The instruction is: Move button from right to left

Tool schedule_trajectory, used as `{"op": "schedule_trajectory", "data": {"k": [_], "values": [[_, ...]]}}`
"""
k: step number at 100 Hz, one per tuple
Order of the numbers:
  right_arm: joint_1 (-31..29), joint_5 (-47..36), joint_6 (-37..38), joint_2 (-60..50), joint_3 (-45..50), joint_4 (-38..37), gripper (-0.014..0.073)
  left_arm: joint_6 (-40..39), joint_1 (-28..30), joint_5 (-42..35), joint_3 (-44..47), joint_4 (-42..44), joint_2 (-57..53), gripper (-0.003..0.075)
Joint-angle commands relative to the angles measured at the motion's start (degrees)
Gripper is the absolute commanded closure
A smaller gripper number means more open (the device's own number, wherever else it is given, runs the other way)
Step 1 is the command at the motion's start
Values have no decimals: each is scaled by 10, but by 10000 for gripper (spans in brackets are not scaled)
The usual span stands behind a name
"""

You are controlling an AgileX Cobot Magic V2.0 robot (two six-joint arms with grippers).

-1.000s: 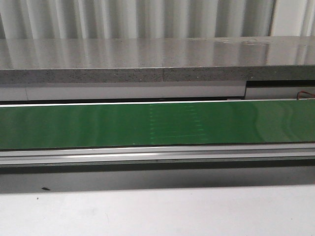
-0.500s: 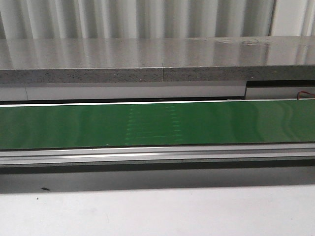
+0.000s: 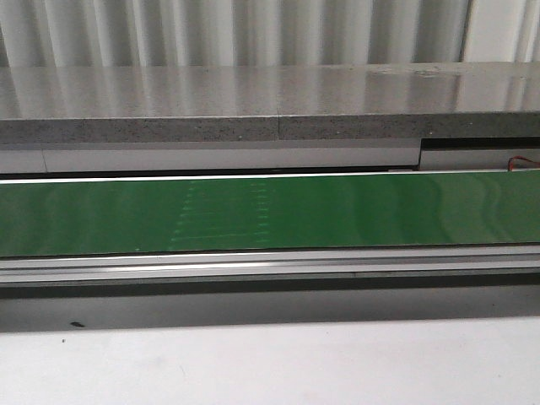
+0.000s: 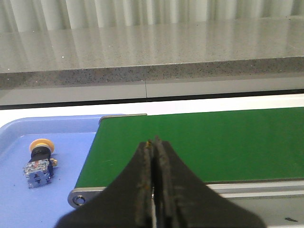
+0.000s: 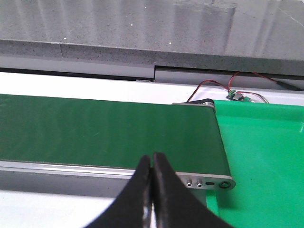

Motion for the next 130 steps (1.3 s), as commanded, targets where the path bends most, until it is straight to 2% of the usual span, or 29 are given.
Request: {"op": "schedule_trajectory", "data": {"k": [1, 99, 109, 130], "values": [[-1, -47, -5, 6, -14, -6, 662, -6, -3, -44, 22, 0, -19, 741], [-1, -57, -5, 6, -2, -6, 662, -6, -3, -44, 22, 0, -19, 741], [-5, -105, -5, 6, 22, -6, 662, -6, -3, -44, 22, 0, -19, 741], [-42, -269, -5, 6, 108, -6, 662, -6, -3, -44, 22, 0, -19, 741]]}}
